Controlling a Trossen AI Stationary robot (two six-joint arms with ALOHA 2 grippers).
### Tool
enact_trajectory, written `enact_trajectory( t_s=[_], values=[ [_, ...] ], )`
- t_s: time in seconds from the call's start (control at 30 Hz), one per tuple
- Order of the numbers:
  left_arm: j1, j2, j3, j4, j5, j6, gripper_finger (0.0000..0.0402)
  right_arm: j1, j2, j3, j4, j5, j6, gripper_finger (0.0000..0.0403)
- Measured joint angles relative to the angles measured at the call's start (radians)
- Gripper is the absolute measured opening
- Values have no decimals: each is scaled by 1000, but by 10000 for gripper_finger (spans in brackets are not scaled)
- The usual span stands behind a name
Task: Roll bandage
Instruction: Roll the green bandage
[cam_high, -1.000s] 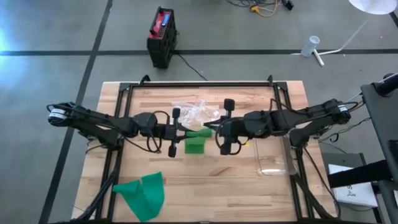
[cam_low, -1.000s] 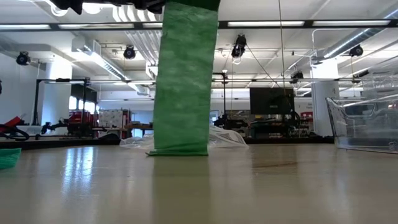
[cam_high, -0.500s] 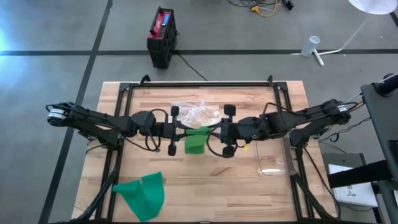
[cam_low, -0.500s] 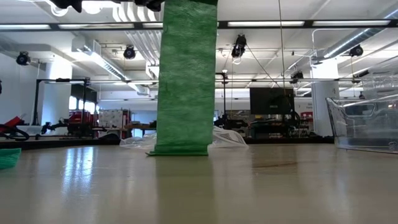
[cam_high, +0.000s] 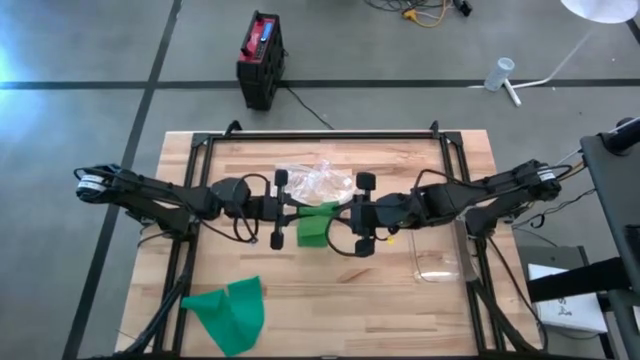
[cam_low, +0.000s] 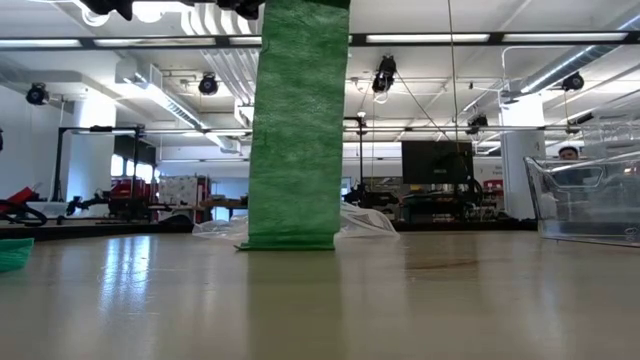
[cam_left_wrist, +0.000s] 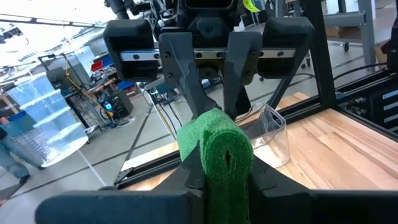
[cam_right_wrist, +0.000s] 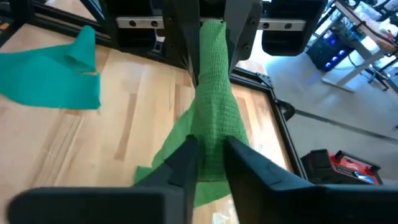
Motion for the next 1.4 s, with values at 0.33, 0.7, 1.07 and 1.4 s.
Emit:
enact_trajectory(
  t_s=[0.33,0.7,1.07,1.4],
  values=[
    [0,0,0,1,1,0,29,0,-9,25,-34,22,-62,5],
    [0,-1,2,-2,4,-3,29,0,-17,60,-87,32,-59,1],
    [-1,0,0,14,7,-26,28,4,-3,42,-75,8,-37,89],
    [-2,-2,0,32,17,-27,30,11,-41,52,-61,8,-56,153]
  ],
)
